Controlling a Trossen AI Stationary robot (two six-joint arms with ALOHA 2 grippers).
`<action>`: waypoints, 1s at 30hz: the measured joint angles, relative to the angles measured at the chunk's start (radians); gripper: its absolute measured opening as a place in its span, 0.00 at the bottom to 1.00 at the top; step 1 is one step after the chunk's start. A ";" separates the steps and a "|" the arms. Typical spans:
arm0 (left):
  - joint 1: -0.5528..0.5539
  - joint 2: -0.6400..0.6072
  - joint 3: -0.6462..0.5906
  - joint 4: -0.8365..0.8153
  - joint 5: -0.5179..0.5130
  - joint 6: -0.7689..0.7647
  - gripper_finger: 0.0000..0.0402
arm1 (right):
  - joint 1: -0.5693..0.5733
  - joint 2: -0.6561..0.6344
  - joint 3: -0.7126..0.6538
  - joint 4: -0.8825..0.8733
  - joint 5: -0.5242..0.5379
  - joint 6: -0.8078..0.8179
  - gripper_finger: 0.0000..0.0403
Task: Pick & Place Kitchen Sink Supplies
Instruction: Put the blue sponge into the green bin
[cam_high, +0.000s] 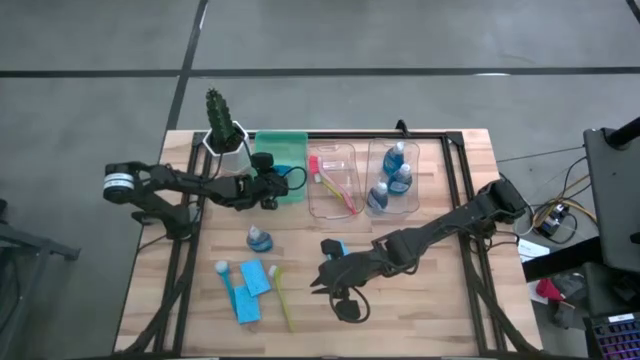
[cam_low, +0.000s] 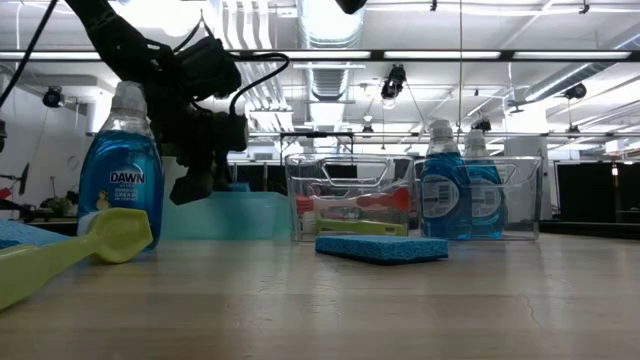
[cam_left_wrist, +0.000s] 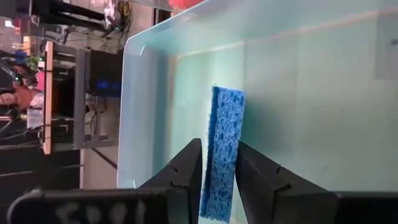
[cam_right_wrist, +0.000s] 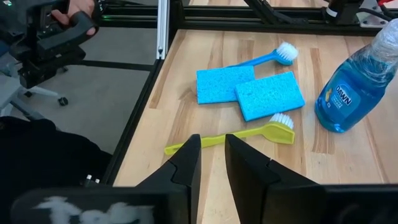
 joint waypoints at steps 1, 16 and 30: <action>0.000 0.000 0.000 0.000 0.000 -0.002 0.23 | 0.000 0.000 0.000 0.000 0.000 0.000 0.16; -0.005 -0.026 0.036 -0.049 0.005 -0.071 0.45 | 0.008 0.000 -0.001 -0.008 0.000 0.018 0.19; -0.028 -0.113 0.079 -0.183 0.016 -0.150 0.47 | 0.010 -0.001 -0.034 -0.010 -0.001 0.029 0.15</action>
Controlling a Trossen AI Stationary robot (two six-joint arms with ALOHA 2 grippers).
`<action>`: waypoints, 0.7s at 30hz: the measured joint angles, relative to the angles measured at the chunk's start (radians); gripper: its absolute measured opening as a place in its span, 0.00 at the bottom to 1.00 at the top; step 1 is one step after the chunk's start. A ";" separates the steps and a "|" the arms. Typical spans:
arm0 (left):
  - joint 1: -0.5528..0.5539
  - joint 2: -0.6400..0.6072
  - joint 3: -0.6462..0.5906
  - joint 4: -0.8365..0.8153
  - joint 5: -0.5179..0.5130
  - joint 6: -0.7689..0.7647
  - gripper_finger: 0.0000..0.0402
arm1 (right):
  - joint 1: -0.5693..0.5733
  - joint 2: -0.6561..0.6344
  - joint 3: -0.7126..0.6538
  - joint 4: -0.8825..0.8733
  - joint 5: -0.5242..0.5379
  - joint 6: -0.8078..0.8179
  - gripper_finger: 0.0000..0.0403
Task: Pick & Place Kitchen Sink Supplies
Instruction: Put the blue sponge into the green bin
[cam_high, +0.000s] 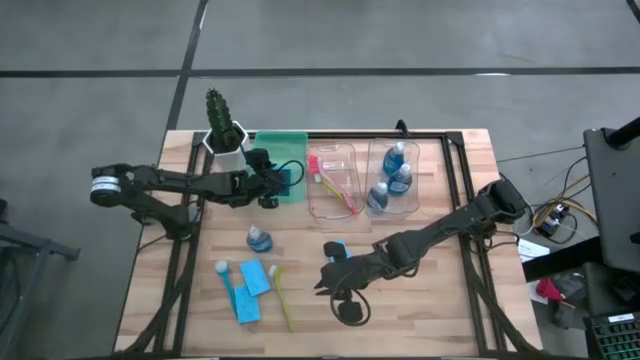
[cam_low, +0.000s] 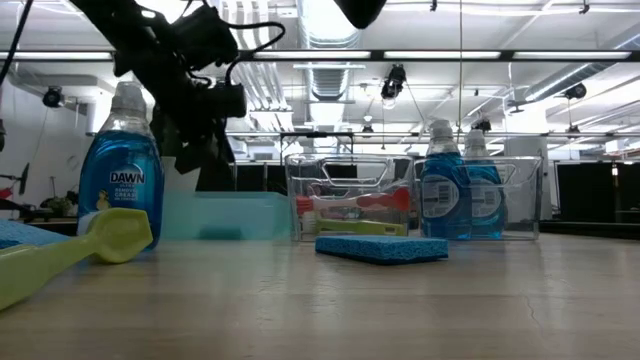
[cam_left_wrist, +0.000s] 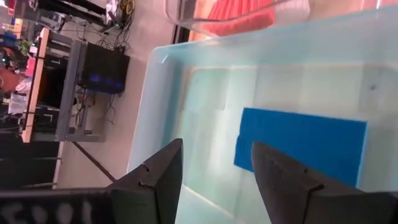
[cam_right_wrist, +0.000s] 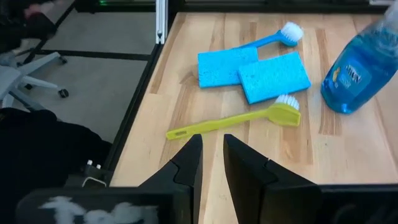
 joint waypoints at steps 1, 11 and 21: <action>-0.002 -0.006 0.001 -0.003 0.001 -0.010 0.47 | 0.000 0.000 -0.004 -0.001 0.000 0.004 0.15; -0.026 -0.109 0.001 -0.013 0.106 -0.152 0.47 | 0.002 0.000 -0.074 -0.007 0.000 0.010 0.15; -0.074 -0.302 0.008 0.001 0.530 -0.345 0.47 | 0.001 0.000 -0.127 -0.082 0.057 0.012 0.15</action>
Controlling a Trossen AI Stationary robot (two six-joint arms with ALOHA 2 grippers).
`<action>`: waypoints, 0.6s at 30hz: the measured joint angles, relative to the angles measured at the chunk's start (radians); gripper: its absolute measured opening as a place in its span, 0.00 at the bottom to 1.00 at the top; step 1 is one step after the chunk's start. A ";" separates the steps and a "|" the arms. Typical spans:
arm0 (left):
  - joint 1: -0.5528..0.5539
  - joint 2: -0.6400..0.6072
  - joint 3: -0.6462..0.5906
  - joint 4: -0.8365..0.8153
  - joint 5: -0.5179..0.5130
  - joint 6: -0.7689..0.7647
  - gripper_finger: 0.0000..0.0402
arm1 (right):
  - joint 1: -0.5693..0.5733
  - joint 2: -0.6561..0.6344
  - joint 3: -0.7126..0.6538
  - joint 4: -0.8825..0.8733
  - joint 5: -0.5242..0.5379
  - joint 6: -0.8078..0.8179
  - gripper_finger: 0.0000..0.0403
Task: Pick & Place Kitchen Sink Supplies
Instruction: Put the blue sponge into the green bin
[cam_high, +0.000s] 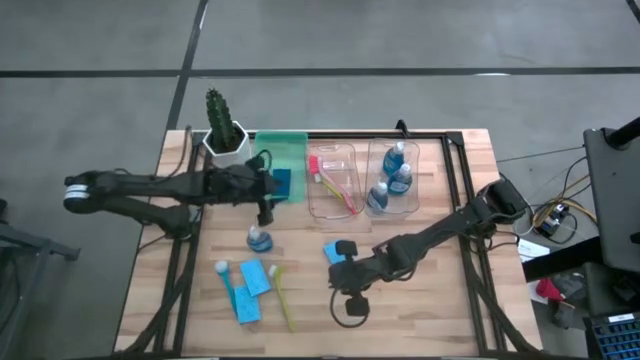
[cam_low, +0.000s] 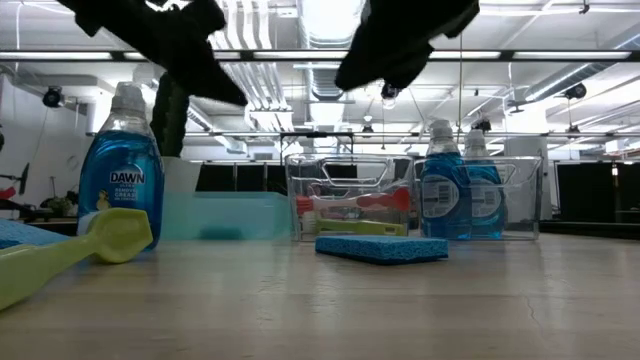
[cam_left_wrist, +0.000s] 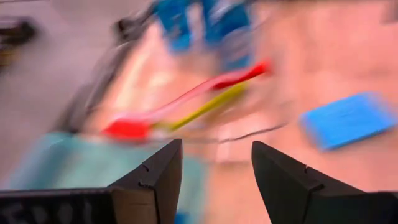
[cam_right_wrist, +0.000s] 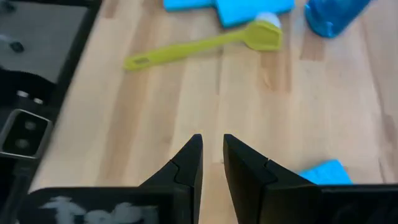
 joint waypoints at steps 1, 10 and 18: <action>-0.002 -0.018 0.000 0.002 0.053 -0.021 0.47 | -0.001 0.000 -0.003 -0.006 0.002 -0.001 0.15; -0.039 -0.101 -0.006 0.117 0.453 -0.168 0.47 | -0.005 0.000 -0.036 -0.016 0.000 0.000 0.13; -0.135 -0.092 -0.011 0.255 0.536 -0.187 0.47 | -0.001 0.000 -0.115 -0.024 0.028 0.000 0.18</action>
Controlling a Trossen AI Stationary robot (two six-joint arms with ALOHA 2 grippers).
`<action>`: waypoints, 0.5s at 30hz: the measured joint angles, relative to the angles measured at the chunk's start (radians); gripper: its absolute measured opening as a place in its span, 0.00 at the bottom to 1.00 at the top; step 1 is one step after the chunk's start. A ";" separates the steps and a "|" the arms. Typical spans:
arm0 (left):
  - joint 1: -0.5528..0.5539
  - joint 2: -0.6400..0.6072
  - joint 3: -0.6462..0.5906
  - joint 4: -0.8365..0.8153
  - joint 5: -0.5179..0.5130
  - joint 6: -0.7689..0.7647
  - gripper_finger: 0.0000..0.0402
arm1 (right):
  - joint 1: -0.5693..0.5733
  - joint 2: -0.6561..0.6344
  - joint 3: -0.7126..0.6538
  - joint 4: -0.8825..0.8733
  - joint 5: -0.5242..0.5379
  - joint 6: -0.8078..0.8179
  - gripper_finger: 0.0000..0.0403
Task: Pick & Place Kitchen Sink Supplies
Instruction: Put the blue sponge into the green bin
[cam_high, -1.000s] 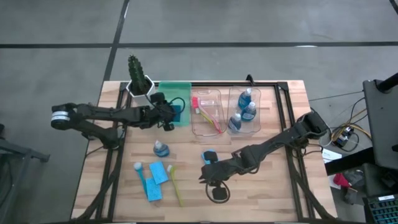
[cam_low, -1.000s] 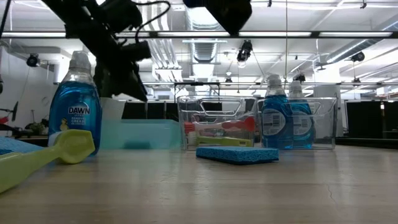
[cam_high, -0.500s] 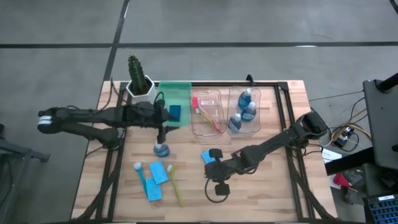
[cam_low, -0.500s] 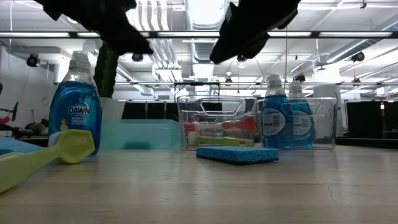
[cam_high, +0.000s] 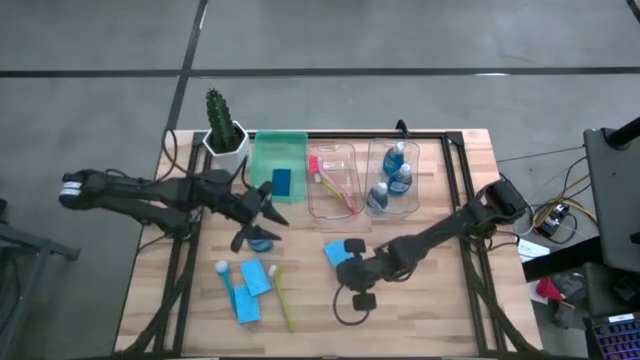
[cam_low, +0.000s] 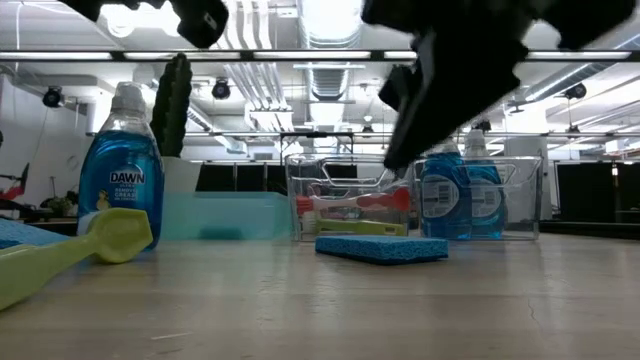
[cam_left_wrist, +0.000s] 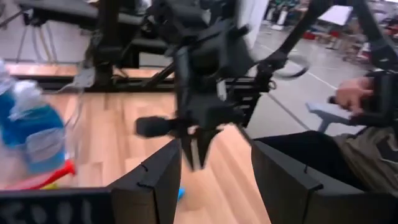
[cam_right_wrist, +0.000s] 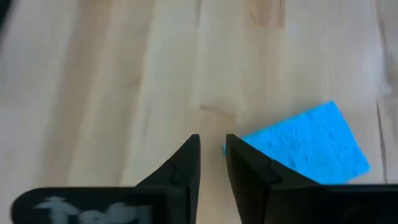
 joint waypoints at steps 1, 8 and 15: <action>-0.011 0.000 0.000 0.008 0.000 0.000 0.47 | 0.000 0.000 -0.010 -0.002 0.006 -0.004 0.20; -0.050 0.000 0.000 0.052 0.000 -0.002 0.47 | 0.004 0.000 -0.061 0.001 0.058 -0.056 0.32; -0.050 0.000 0.000 0.049 0.000 0.001 0.47 | 0.006 0.000 -0.109 0.001 0.102 -0.099 0.36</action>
